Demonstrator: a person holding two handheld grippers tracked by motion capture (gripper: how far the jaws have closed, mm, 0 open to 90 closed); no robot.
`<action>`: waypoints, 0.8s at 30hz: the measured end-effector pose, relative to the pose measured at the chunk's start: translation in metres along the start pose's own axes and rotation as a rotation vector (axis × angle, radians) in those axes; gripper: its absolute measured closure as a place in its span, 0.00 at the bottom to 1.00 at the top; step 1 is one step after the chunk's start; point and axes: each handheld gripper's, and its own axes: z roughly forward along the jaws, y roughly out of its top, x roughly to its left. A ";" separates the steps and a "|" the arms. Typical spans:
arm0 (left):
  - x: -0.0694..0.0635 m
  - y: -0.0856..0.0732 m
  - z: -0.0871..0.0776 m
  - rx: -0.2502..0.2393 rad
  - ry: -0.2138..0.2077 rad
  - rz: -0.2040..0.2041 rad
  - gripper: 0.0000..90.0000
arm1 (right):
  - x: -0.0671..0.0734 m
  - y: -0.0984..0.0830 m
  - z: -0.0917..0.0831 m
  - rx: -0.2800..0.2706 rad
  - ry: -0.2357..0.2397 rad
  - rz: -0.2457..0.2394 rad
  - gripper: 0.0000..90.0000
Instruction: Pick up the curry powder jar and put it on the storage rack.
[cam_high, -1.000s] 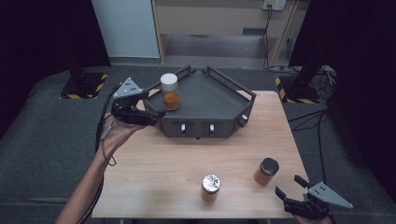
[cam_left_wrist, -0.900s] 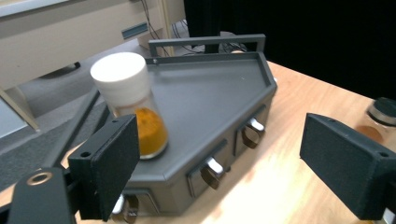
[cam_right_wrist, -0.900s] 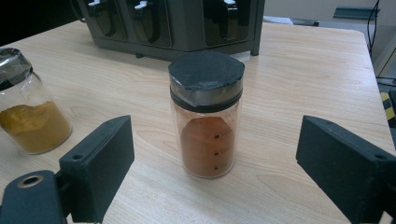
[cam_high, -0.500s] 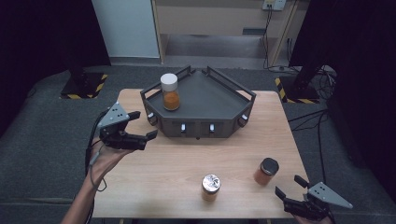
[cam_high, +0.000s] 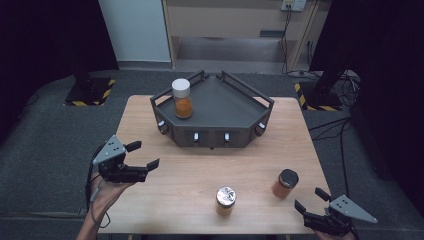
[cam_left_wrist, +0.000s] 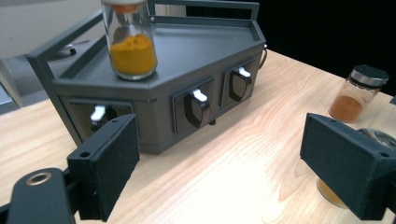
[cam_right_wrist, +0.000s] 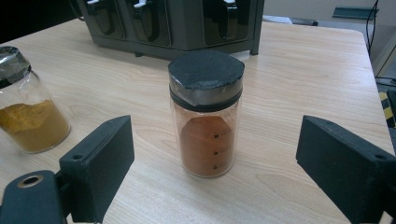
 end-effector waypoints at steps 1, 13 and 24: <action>0.000 -0.004 0.000 -0.001 0.003 -0.005 0.12 | 0.000 0.000 0.000 0.000 0.000 0.000 0.13; -0.001 -0.051 -0.005 -0.027 0.006 -0.080 0.12 | 0.001 0.001 0.000 0.005 0.000 -0.003 0.13; -0.003 -0.078 -0.005 -0.009 0.028 -0.106 0.12 | 0.001 0.001 0.001 0.009 0.002 -0.008 0.13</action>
